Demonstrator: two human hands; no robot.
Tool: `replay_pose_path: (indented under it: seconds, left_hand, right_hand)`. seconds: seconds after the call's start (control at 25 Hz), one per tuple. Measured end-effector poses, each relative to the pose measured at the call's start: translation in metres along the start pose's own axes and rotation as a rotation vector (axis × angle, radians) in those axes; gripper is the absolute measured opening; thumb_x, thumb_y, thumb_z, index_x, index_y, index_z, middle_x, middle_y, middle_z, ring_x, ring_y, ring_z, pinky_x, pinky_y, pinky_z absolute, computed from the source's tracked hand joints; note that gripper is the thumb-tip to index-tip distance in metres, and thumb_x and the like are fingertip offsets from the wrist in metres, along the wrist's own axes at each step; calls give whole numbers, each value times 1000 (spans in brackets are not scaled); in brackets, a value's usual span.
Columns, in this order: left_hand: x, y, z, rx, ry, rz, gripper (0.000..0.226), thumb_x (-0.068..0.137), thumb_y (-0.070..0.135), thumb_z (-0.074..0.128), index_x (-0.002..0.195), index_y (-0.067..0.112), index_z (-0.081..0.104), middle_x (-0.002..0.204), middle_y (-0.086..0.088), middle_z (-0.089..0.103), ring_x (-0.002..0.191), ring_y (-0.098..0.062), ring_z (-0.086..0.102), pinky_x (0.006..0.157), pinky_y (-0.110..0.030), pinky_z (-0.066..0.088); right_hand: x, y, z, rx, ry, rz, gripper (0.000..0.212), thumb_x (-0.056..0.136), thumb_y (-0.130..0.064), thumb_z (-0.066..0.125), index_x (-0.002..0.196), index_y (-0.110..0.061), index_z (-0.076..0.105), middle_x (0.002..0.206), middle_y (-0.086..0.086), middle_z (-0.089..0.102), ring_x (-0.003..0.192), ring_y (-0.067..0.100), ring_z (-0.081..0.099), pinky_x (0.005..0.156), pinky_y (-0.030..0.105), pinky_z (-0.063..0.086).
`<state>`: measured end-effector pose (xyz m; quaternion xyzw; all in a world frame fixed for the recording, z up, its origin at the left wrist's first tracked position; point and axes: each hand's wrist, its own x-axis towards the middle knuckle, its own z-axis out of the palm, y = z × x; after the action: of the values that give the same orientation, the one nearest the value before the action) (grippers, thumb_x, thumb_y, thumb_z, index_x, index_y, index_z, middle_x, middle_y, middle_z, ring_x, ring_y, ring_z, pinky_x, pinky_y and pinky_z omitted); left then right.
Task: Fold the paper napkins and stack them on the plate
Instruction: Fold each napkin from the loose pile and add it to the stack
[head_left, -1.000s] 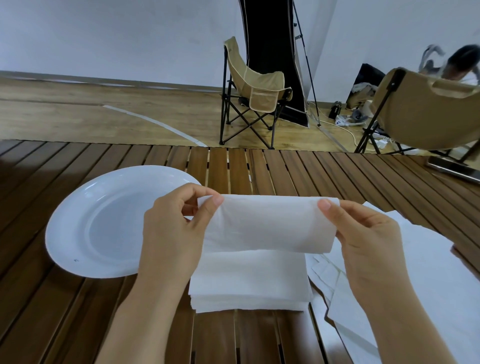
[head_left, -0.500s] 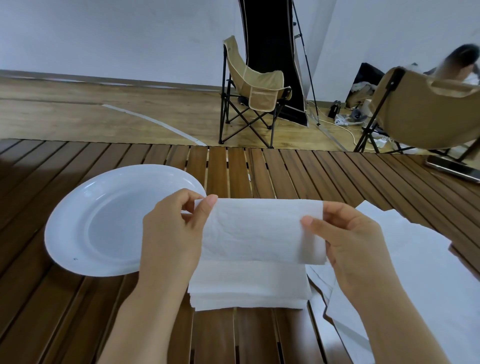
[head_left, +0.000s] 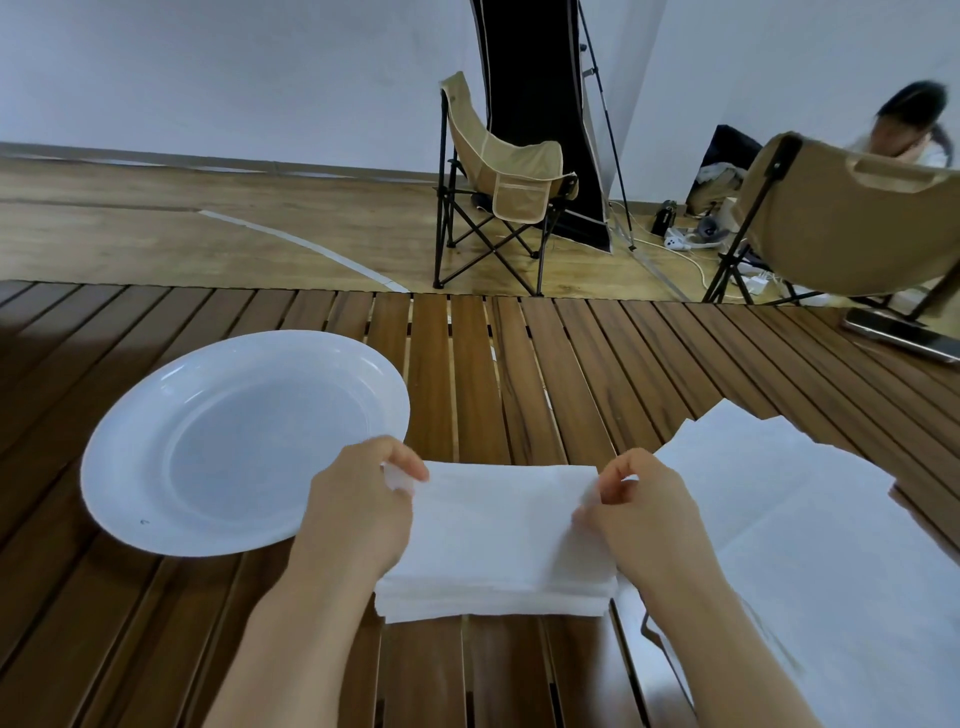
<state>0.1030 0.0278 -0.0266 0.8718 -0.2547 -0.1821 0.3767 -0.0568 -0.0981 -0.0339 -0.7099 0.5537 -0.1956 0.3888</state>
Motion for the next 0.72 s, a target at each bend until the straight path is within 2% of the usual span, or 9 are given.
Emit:
replay_pose_path:
  seconds: [0.08,0.16,0.28,0.36,0.52,0.64,0.72]
  left_hand:
    - [1,-3,2,10,-29,-42,27,92,6,53,84,27,68,104,2,58,85,-11,51,54,-14,33]
    - [2,-5,3,43,-29,-45,25,91,8,56,92,29,69,113,1,58,95,-14,53,59,-13,35]
    - [2,-7,3,81,-40,-36,27,91,9,58,105,30,67,122,2,55,106,-16,52,79,-19,42]
    - [0,-5,2,113,-67,-46,27,92,12,56,109,30,68,124,1,54,109,-17,52,87,-24,43]
    - [-7,1,-2,170,-135,-29,29,96,23,50,120,32,63,130,1,53,114,-17,52,89,-23,42]
    - [-11,4,-3,238,-223,-2,35,98,30,47,132,33,50,143,3,42,128,-17,43,98,-24,36]
    - [-12,4,-3,227,-254,-14,39,97,32,49,135,34,45,145,4,39,129,-16,42,100,-25,36]
  right_hand:
    - [1,1,2,-121,4,-39,21,80,2,60,73,-17,63,79,-1,64,70,9,54,50,13,34]
    - [2,1,2,-180,-9,-37,25,82,2,57,75,-19,68,82,-3,66,72,7,56,50,8,33]
    - [3,3,2,-226,-40,-20,25,84,1,59,80,-22,69,86,-1,66,78,13,60,51,10,36]
    - [2,4,3,-266,-47,-28,20,86,-3,60,82,-22,68,89,0,65,81,15,60,53,13,39]
    - [-1,1,-4,-485,42,3,11,90,-13,56,97,-17,64,103,0,53,92,18,51,79,26,44]
    - [-10,-1,-11,-686,53,102,14,88,-9,48,83,-21,52,99,-2,39,99,20,41,91,36,35]
    - [-14,1,-13,-734,14,196,17,86,-6,44,78,-21,46,103,-3,41,117,24,38,100,46,31]
